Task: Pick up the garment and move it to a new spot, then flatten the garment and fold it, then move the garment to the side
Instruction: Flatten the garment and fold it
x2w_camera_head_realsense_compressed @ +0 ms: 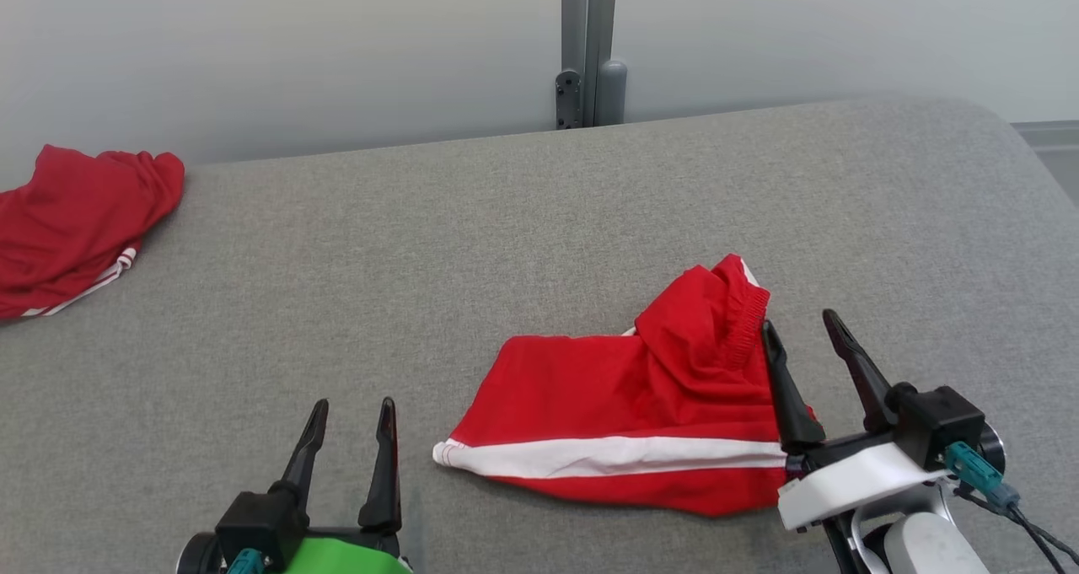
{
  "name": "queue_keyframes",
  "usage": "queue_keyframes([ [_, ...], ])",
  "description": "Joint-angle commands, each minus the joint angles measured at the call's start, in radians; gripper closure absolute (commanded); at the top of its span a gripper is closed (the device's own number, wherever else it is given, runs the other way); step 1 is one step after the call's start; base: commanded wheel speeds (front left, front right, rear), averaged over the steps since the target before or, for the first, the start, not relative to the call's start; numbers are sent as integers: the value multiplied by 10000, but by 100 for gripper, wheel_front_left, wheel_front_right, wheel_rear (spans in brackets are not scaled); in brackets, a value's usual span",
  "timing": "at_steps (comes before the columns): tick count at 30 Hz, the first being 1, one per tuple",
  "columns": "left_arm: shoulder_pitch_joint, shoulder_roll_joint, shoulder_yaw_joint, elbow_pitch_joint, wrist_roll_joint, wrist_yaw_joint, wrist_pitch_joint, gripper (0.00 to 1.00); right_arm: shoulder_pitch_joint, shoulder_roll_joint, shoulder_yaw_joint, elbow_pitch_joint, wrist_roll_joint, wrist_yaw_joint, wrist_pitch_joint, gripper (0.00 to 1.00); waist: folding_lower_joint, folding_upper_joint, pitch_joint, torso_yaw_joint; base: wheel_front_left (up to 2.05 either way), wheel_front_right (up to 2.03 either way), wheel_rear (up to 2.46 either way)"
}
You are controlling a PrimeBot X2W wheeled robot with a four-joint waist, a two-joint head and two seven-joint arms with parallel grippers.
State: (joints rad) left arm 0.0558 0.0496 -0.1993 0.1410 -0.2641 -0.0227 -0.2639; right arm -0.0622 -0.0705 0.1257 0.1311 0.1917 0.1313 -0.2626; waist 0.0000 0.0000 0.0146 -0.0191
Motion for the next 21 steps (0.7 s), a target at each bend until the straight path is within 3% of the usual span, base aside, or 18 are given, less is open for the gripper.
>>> queue_keyframes([
  [1, 175, 16, 100, -42, -95, 40, -7, 0, 257, 40, -158, -120, -23, -8, -29, 0, 0, 0, -97, -48, 0, 0, 0],
  [21, 463, 16, 359, -319, -37, 70, -8, 0, 390, 193, -777, 15, -75, -8, -32, 0, 0, 0, -144, 4, 0, 0, 0],
])
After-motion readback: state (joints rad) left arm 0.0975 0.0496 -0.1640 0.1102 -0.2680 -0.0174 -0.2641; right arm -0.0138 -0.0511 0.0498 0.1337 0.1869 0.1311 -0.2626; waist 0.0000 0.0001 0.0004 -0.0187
